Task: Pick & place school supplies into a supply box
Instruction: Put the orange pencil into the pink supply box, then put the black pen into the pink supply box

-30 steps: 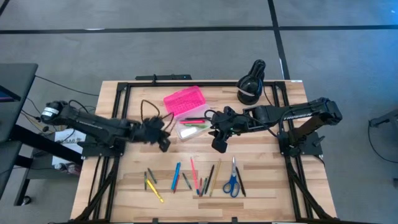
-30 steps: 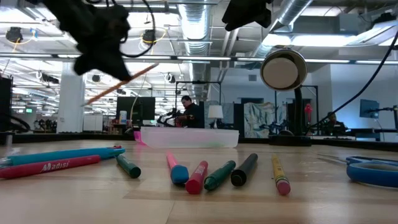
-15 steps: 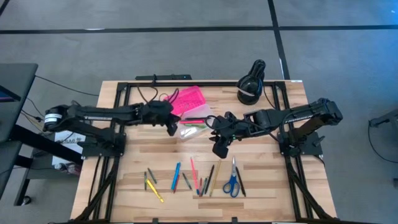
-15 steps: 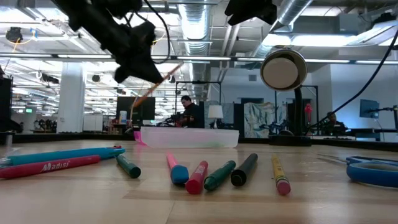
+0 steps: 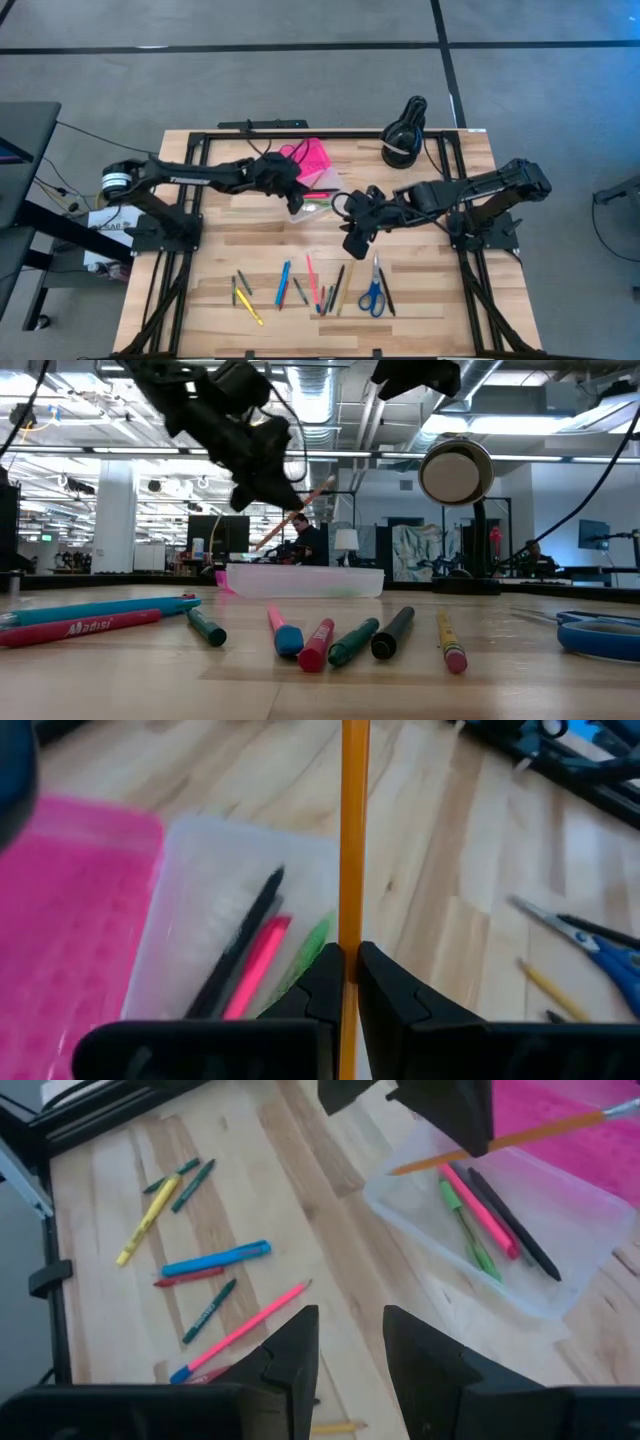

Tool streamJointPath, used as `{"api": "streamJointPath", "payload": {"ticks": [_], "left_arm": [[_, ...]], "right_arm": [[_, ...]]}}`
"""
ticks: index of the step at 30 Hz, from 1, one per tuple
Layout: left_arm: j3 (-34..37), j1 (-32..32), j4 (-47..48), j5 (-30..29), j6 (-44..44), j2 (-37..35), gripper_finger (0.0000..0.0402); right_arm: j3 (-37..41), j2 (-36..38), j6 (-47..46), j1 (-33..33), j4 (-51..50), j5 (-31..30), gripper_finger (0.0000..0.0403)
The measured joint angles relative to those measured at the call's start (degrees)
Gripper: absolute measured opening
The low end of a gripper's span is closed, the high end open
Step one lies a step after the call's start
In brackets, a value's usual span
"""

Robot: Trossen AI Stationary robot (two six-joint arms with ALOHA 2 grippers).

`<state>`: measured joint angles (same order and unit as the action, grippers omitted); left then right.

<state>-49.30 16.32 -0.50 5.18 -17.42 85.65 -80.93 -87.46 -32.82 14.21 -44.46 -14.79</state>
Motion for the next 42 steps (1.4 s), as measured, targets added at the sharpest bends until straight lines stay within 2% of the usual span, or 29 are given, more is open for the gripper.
{"api": "streamJointPath", "payload": {"ticks": [3, 10, 17, 22, 31, 42], "left_arm": [[-4.7, 1.19, 4.19, 0.66, 1.35, 3.28, 0.0009], [-18.02, 2.24, 20.88, 1.84, 5.56, 15.56, 0.0009], [-26.5, 1.94, 28.8, 0.5, 8.81, 20.54, 0.0009], [-28.33, 2.36, 33.19, -2.19, 9.65, 20.5, 0.0009], [-28.74, 2.92, 36.04, -2.42, 6.59, 20.5, 0.0012], [-28.71, 2.9, 36.86, -2.61, 4.58, 20.5, 0.0101]], "right_arm": [[0.0, 0.0, -1.47, 0.69, -0.8, -0.5, 0.0107], [0.0, 0.0, -4.86, 2.57, -2.73, -1.65, 0.0107], [0.0, 0.0, -9.28, 5.59, -6.86, -5.08, 0.0107], [0.0, 0.0, -12.55, 7.85, -9.85, -8.22, 0.0107], [0.0, 0.01, -13.77, 9.25, -11.0, -10.21, 0.0107], [0.0, 0.0, -14.28, 9.82, -10.83, -10.66, 0.0107]]}}
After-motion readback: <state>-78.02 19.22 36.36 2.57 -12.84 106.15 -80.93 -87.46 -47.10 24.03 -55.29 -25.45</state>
